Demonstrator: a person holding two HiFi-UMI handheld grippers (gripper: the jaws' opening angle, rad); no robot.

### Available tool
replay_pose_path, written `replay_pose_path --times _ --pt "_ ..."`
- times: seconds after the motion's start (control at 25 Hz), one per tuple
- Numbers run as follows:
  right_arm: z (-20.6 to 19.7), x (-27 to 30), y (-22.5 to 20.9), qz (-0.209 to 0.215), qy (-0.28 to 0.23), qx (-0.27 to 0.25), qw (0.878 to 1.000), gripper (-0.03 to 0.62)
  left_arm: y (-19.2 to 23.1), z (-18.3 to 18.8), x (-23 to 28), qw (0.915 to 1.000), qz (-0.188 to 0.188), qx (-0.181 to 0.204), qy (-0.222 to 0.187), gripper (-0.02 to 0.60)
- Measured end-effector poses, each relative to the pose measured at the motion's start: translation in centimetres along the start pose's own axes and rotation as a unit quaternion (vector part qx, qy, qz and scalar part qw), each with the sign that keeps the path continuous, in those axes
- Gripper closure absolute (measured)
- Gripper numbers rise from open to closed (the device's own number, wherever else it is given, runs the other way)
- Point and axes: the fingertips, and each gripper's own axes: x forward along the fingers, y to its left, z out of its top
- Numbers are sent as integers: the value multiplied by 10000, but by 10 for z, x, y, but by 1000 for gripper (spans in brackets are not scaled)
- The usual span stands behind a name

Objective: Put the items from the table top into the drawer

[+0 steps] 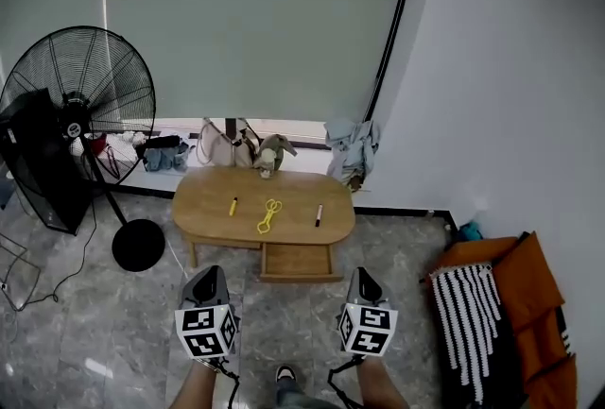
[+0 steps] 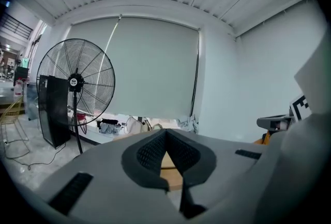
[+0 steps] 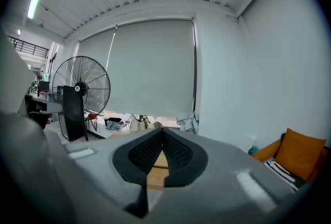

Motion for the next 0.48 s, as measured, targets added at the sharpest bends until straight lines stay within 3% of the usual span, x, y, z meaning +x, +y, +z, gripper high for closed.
replay_pose_path --times 0.48 --pt "24 115 -46 299 42 -53 9995 589 -27 29 107 9996 243 166 37 589"
